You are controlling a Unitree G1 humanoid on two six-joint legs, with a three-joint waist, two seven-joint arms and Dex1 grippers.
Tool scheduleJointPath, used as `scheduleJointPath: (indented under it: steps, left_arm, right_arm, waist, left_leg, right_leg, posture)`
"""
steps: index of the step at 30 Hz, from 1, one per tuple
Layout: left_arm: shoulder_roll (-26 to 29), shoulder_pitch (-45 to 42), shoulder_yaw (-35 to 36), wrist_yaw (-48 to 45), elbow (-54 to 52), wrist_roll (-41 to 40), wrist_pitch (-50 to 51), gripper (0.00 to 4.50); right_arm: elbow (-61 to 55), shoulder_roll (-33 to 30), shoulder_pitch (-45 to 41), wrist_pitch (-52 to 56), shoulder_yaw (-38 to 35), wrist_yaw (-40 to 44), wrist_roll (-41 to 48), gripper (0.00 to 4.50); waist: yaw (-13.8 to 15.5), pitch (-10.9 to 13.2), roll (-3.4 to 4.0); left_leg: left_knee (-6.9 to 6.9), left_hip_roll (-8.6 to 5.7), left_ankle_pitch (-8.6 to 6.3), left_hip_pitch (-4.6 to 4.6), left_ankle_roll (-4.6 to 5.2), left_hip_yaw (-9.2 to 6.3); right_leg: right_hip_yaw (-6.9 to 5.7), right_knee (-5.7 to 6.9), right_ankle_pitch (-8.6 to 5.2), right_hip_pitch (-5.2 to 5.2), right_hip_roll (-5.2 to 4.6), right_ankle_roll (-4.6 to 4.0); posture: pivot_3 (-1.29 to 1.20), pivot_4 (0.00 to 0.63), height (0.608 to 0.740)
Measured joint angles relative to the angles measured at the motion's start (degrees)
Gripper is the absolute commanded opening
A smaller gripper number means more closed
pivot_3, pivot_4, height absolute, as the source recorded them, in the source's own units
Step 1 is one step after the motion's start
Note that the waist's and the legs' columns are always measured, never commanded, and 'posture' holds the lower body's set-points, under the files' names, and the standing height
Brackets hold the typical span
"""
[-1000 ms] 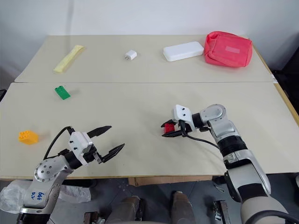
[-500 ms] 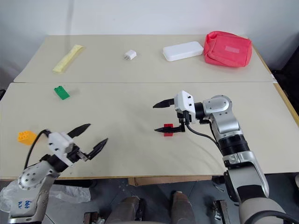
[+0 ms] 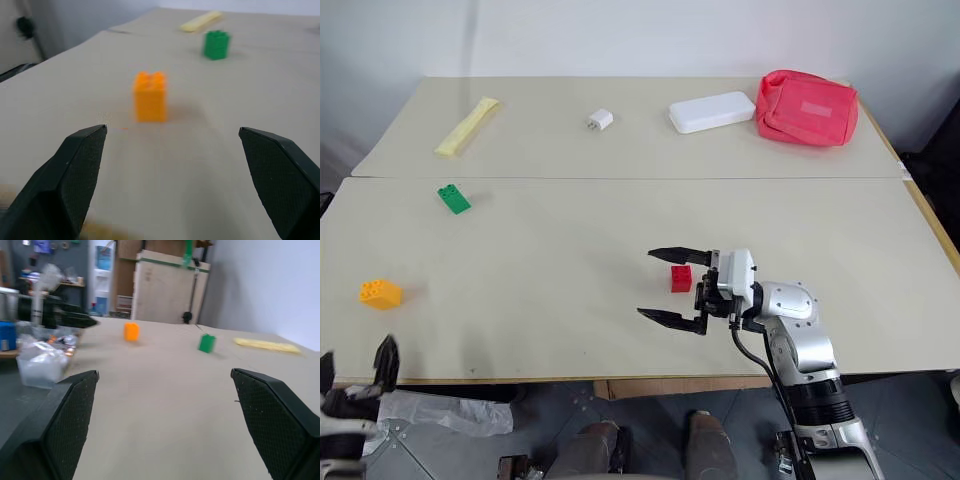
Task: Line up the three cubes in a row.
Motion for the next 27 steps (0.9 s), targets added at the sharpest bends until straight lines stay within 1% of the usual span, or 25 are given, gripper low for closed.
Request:
scheduleJointPath:
  steps: [2, 4, 7, 11, 14, 16, 19, 22, 25, 27]
  left_arm:
    - [2.13, -1.82, -1.48, -0.17, -0.07, 0.46, 0.45, 4.50]
    - [5.79, -6.43, -4.08, -0.08, -0.28, 1.85, 1.81, 4.50]
    - [9.04, -13.68, -6.98, 1.77, -1.41, 3.21, 4.55, 4.50]
    - [11.64, -26.56, -11.23, 8.87, -0.11, 6.66, 12.66, 4.50]
    - [13.01, -37.02, -14.11, 15.13, 5.22, 10.50, 19.54, 4.50]
    - [12.92, -45.29, -15.24, 19.69, 11.70, 12.72, 22.80, 4.50]
    - [12.15, -60.20, -14.88, 26.63, 24.01, 14.45, 23.77, 4.50]
    - [13.40, -68.86, -16.62, 27.49, 34.08, 16.31, 22.42, 4.50]
    - [15.36, -77.31, -18.25, 27.64, 49.62, 18.38, 19.85, 4.50]
    - [16.52, -81.45, -18.86, 28.98, 57.87, 19.64, 18.41, 4.50]
  right_arm:
    - [1.85, 0.03, -0.36, -0.81, -0.70, -0.99, -0.01, 4.44]
    - [3.07, 0.25, -0.83, -2.41, -2.28, -3.04, -0.32, 4.44]
    - [3.26, 0.19, -0.55, -3.85, -4.67, -6.30, -0.53, 4.44]
    - [2.86, -0.73, 2.61, -4.77, -6.73, -9.27, -1.78, 4.44]
    - [2.16, -1.17, 3.46, -5.26, -6.94, -10.52, -2.45, 4.44]
    - [1.30, -1.65, 3.80, -5.33, -6.90, -10.89, -2.75, 4.44]
    - [-0.94, -1.82, 3.84, -4.65, -6.20, -11.78, -2.85, 4.44]
    - [-2.43, -1.87, 3.87, -4.03, -5.68, -12.65, -2.85, 4.44]
    - [-2.99, -1.93, 3.85, -3.25, -5.20, -13.22, -2.86, 4.44]
    - [-3.06, -1.93, 3.82, -3.01, -4.76, -13.44, -2.86, 4.44]
  waist:
    - [0.70, 0.01, -0.01]
    - [1.40, 0.00, -0.01]
    - [1.21, -0.01, -0.01]
    - [1.23, -0.02, 0.00]
    - [0.90, -0.02, -0.01]
    - [0.96, -0.01, -0.01]
    - [1.38, 0.00, -0.10]
    - [1.30, 0.00, -0.10]
    - [1.08, 0.01, -0.12]
    - [0.96, 0.01, -0.13]
  left_leg:
    - [0.01, 0.00, 0.02, -0.01, -0.03, -0.03]
    - [0.02, -0.01, 0.07, 0.00, -0.08, -0.08]
    - [0.02, -0.03, 0.07, 0.01, -0.09, -0.09]
    - [0.02, -0.05, 0.09, -0.02, -0.12, -0.13]
    - [0.04, -0.07, 0.12, 0.00, -0.15, -0.03]
    - [0.06, -0.05, 0.16, -0.01, -0.19, -0.02]
    - [0.15, -0.01, 0.21, -0.07, -0.26, -0.06]
    - [0.13, -0.05, 0.21, -0.05, -0.25, -0.05]
    - [0.11, -0.04, 0.21, -0.07, -0.25, 0.00]
    - [0.11, -0.03, 0.21, -0.07, -0.25, 0.00]
  right_leg:
    - [-0.05, 0.03, 0.00, 0.00, -0.01, -0.01]
    - [-0.08, 0.09, 0.00, 0.01, -0.02, -0.01]
    - [-0.06, 0.18, 0.01, -0.02, -0.01, -0.01]
    - [-0.13, 0.56, -0.01, -0.11, 0.06, -0.04]
    - [-0.31, 0.68, -0.01, -0.18, 0.17, -0.04]
    - [-0.49, 0.71, -0.01, -0.21, 0.39, -0.04]
    - [-0.57, 0.71, 0.00, -0.21, 0.53, -0.03]
    - [-0.59, 0.71, 0.00, -0.22, 0.51, -0.03]
    - [-0.65, 0.69, 0.00, -0.25, 0.53, -0.02]
    - [-0.69, 0.70, 0.00, -0.26, 0.53, -0.02]
  posture:
    - [0.00, 0.150, 0.740]
    - [0.00, 0.150, 0.740]
    - [0.00, 0.150, 0.740]
    - [0.00, 0.150, 0.740]
    - [0.00, 0.150, 0.740]
    - [0.00, 0.150, 0.740]
    - [0.00, 0.150, 0.740]
    - [0.00, 0.150, 0.740]
    - [0.00, 0.150, 0.740]
    - [0.00, 0.150, 0.740]
